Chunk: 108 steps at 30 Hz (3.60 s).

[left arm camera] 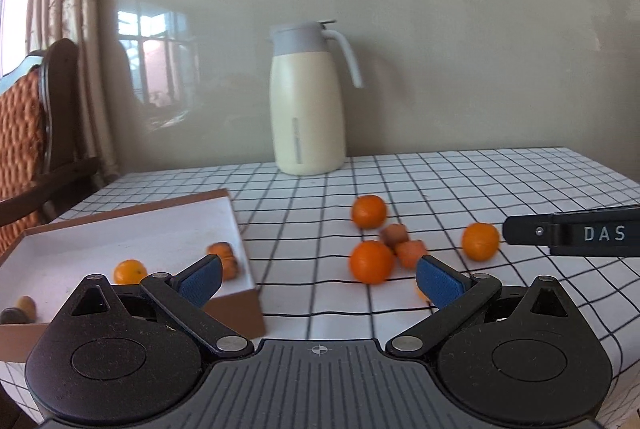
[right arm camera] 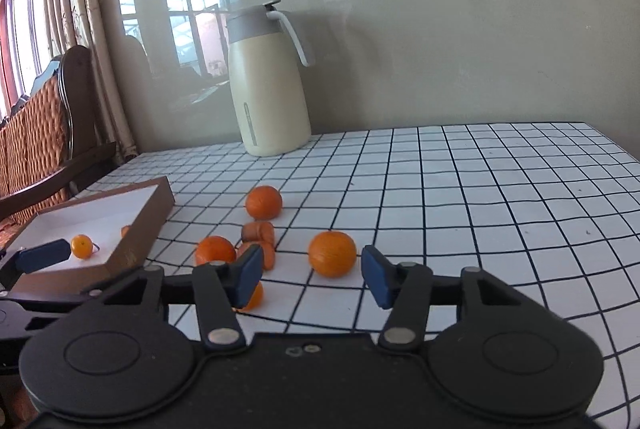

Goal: Organize fruits
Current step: 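Move both open tools back toward the fruit on the table, then close the left tool on a small mandarin while the right tool approaches an orange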

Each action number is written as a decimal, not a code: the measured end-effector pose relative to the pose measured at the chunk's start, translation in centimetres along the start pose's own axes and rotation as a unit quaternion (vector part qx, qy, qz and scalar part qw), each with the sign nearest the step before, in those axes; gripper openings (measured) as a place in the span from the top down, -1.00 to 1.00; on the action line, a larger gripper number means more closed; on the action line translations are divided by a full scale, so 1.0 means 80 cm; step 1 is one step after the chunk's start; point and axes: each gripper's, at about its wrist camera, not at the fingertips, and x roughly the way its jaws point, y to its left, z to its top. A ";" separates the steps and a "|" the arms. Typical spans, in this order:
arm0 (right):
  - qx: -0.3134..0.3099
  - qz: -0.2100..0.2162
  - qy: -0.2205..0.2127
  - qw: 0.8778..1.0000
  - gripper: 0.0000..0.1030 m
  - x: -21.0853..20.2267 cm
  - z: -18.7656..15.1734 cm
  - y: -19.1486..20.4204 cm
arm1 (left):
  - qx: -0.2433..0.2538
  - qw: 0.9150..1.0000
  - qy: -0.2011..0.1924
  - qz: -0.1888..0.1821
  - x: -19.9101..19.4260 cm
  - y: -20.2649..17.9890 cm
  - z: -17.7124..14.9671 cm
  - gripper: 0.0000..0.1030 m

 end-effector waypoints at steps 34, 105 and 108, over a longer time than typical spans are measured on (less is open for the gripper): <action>0.037 -0.015 -0.001 0.999 -0.34 -0.014 -0.007 -0.041 | 0.006 0.997 0.047 -0.052 0.039 -0.075 -0.011 -0.41; 0.020 0.000 0.042 0.999 0.43 0.052 -0.003 -0.014 | -0.044 0.997 0.057 -0.043 0.066 -0.053 -0.016 0.32; 0.014 0.002 0.041 0.999 0.43 0.046 -0.004 -0.011 | -0.043 0.997 0.056 -0.042 0.060 -0.049 -0.016 0.32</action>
